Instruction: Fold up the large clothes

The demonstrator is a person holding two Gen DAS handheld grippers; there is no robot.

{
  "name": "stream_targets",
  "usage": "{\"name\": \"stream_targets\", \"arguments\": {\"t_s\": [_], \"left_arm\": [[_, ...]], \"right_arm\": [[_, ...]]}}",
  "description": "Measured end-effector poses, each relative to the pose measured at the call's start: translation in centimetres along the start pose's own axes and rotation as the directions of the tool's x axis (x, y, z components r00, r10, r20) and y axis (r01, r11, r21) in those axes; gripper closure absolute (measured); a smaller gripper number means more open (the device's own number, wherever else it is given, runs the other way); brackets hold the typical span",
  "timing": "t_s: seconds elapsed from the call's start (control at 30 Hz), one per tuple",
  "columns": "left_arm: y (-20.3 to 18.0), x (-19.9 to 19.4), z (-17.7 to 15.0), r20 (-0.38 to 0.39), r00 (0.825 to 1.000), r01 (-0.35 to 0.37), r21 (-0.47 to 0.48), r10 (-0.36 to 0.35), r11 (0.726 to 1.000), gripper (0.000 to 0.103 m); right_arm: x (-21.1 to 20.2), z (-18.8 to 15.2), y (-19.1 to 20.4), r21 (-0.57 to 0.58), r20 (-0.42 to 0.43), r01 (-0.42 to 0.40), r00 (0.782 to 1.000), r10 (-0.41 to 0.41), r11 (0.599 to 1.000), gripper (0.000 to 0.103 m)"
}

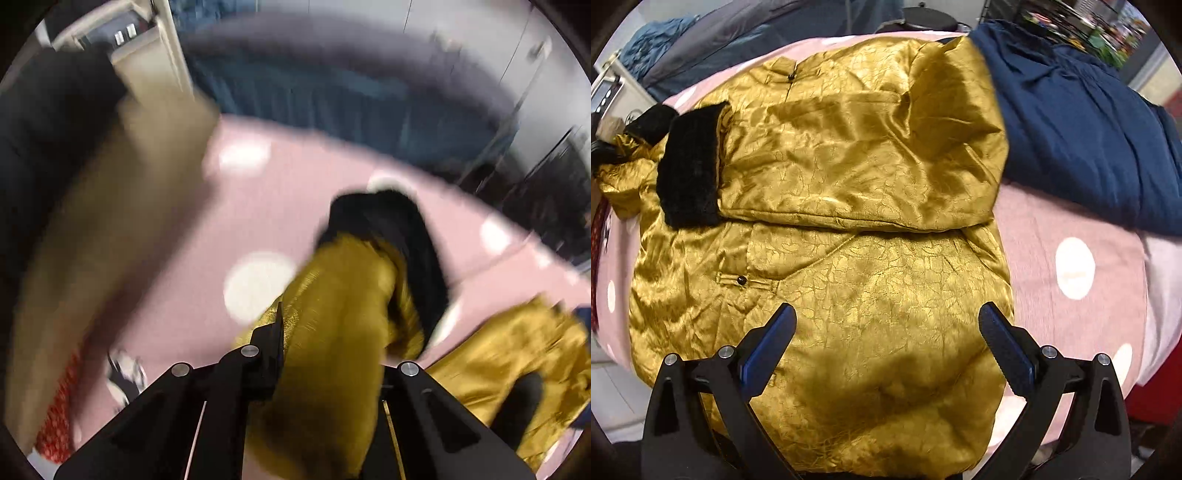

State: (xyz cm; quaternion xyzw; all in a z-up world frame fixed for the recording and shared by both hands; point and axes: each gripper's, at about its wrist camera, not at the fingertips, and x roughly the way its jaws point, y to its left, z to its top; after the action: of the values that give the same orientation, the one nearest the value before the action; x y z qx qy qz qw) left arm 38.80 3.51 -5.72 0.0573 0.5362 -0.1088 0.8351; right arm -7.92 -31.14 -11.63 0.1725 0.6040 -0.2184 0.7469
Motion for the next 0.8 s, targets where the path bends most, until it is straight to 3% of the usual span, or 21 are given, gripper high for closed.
{"name": "stream_targets", "arguments": {"t_s": [0.1, 0.2, 0.27, 0.3, 0.37, 0.43, 0.47, 0.5, 0.57, 0.63, 0.7, 0.77, 0.8], "left_arm": [[-0.7, -6.1, 2.5, 0.183, 0.982, 0.042, 0.025, -0.046, 0.999, 0.096], [-3.4, -10.8, 3.3, 0.311, 0.941, 0.113, 0.081, -0.133, 0.990, 0.096], [-6.7, -13.5, 1.9, 0.354, 0.900, 0.219, 0.135, -0.254, 0.966, 0.096], [-8.5, -14.2, 1.0, 0.366, 0.877, 0.268, 0.164, -0.311, 0.949, 0.096], [-13.2, -15.6, -2.8, 0.354, 0.813, 0.395, 0.248, -0.462, 0.885, 0.096], [-17.4, -15.7, -7.1, 0.285, 0.756, 0.516, 0.294, -0.590, 0.804, 0.096], [-19.2, -14.9, -9.0, 0.238, 0.750, 0.551, 0.291, -0.617, 0.782, 0.094], [-21.2, -13.6, -11.0, 0.168, 0.759, 0.571, 0.290, -0.629, 0.768, 0.090], [-25.4, -9.4, -14.7, -0.026, 0.807, 0.567, 0.315, -0.590, 0.761, 0.086], [-29.5, -4.8, -19.0, -0.193, 0.870, 0.492, 0.393, -0.453, 0.777, 0.071], [-31.5, -2.3, -21.6, -0.257, 0.904, 0.426, 0.466, -0.342, 0.775, 0.060], [-32.2, -1.5, -23.6, -0.224, 0.933, 0.361, 0.547, -0.283, 0.755, 0.042], [-31.9, -1.1, -23.4, -0.211, 0.941, 0.339, 0.560, -0.266, 0.756, 0.028]], "right_arm": [[-0.7, 0.0, 0.2, 0.045, 0.020, -0.011, 1.000, 0.010, 0.999, 0.005], [-1.2, 0.1, 0.9, 0.079, 0.036, -0.043, 0.999, 0.040, 0.996, 0.005], [-1.6, 0.3, 1.7, 0.062, 0.048, -0.053, 0.998, 0.050, 0.997, 0.005], [-1.7, 0.4, 2.1, 0.048, 0.053, -0.051, 0.997, 0.049, 0.998, 0.005], [-2.0, 0.7, 2.7, 0.021, 0.066, -0.051, 0.997, 0.050, 0.998, 0.005], [-2.3, 1.2, 2.7, 0.005, 0.083, -0.047, 0.995, 0.046, 0.999, 0.005], [-2.4, 1.5, 2.6, 0.002, 0.086, -0.043, 0.995, 0.043, 0.999, 0.005], [-2.4, 1.7, 2.3, 0.004, 0.089, -0.042, 0.995, 0.041, 0.999, 0.005], [-2.4, 2.1, 1.1, 0.032, 0.089, -0.057, 0.995, 0.054, 0.998, 0.005], [-2.2, 2.2, -0.2, 0.070, 0.080, -0.073, 0.994, 0.068, 0.995, 0.005], [-1.9, 2.3, -1.4, 0.089, 0.070, -0.077, 0.995, 0.071, 0.993, 0.005], [-1.4, 2.3, -2.4, 0.098, 0.057, -0.082, 0.995, 0.077, 0.992, 0.005], [-1.2, 2.3, -2.9, 0.104, 0.052, -0.090, 0.995, 0.084, 0.991, 0.005]]}}
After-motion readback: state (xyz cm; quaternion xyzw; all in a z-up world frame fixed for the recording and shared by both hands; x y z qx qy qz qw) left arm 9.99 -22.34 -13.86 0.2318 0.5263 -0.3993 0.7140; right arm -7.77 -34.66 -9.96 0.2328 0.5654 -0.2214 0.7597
